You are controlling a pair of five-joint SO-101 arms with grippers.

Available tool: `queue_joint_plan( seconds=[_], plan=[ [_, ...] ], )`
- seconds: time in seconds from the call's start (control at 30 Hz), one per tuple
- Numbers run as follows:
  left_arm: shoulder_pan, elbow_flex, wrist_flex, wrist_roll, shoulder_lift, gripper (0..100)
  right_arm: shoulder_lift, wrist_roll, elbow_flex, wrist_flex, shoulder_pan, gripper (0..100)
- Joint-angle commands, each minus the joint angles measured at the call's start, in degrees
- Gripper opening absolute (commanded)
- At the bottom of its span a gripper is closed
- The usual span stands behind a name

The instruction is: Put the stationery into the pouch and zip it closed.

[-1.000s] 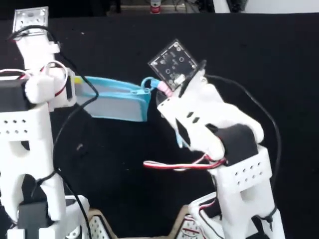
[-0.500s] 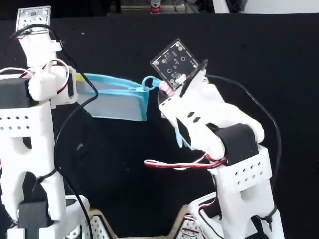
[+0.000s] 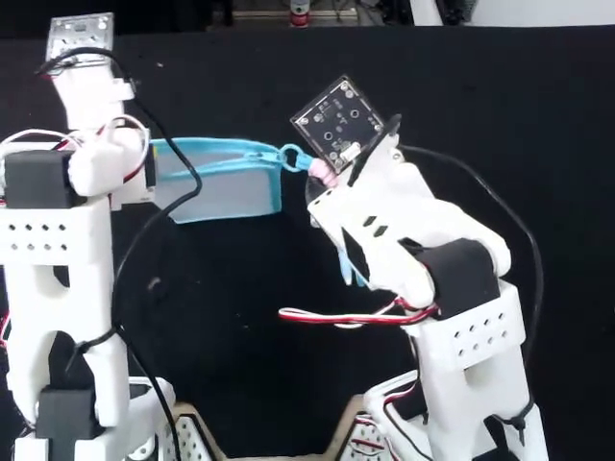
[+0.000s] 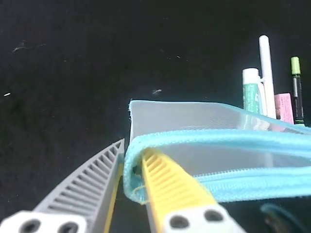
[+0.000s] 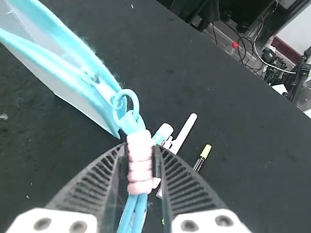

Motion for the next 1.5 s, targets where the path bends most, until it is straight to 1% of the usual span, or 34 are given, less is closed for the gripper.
queue_joint_plan(
  seconds=[0.0, 0.17, 0.4, 0.57, 0.63, 0.67, 0.73, 0.8, 0.93, 1.03, 1.13, 1.2, 1.3, 1.4, 1.47],
  plan=[
    [0.66, -0.13, 0.00, 0.35, -0.35, 3, -0.04, -0.44, -1.80, 0.79, 2.20, 1.0],
    [-0.22, -0.13, -0.26, 0.26, -0.26, 3, -0.04, -0.44, -0.84, 1.05, 3.25, 1.0],
    [0.13, 0.40, -0.44, 0.53, -0.26, 3, -0.04, -0.44, -1.45, 6.95, 3.43, 1.0],
    [0.13, 0.48, -0.26, 0.44, -0.62, 3, -0.04, -0.44, -0.84, 7.74, 7.82, 1.1],
    [0.13, 0.48, -0.35, 0.53, -0.62, 3, -0.04, -0.44, -0.57, 8.09, 8.26, 1.1],
    [0.13, 0.48, -0.35, 0.53, -0.62, 3, -0.04, -0.62, -0.57, 8.44, 8.26, 1.2],
    [0.13, 0.48, -0.44, 0.53, -0.18, 3, -0.04, -3.78, -1.45, 9.85, 8.26, 1.4],
    [0.13, 0.48, -0.44, 0.53, -0.09, 3, -0.04, -6.86, -3.91, 11.43, 8.26, 4.7],
    [1.19, 0.48, -0.18, 0.35, -0.44, 3, 0.04, -9.41, -11.12, 14.33, 7.74, 16.5],
    [3.38, 0.48, 0.00, 0.53, -0.62, 3, 0.04, -10.64, -16.40, 17.14, 4.92, 18.0],
    [4.53, 0.40, -0.35, 0.35, -0.44, 3, 0.04, -10.55, -21.41, 19.43, 4.92, 18.0],
    [4.35, 0.48, -0.35, 0.18, -0.18, 3, 0.04, -10.55, -22.81, 20.04, 6.68, 18.0],
    [4.26, 0.57, 0.00, -0.44, -0.09, 3, 1.45, -10.55, -21.23, 19.60, 12.13, 18.0],
    [4.70, 0.57, 0.09, -2.37, -0.53, 3, 6.20, -10.55, -13.76, 15.91, 18.81, 17.3],
    [4.70, 0.57, 0.09, -2.64, -0.62, 3, 11.12, -10.55, -7.60, 11.08, 21.89, 14.6]
  ],
)
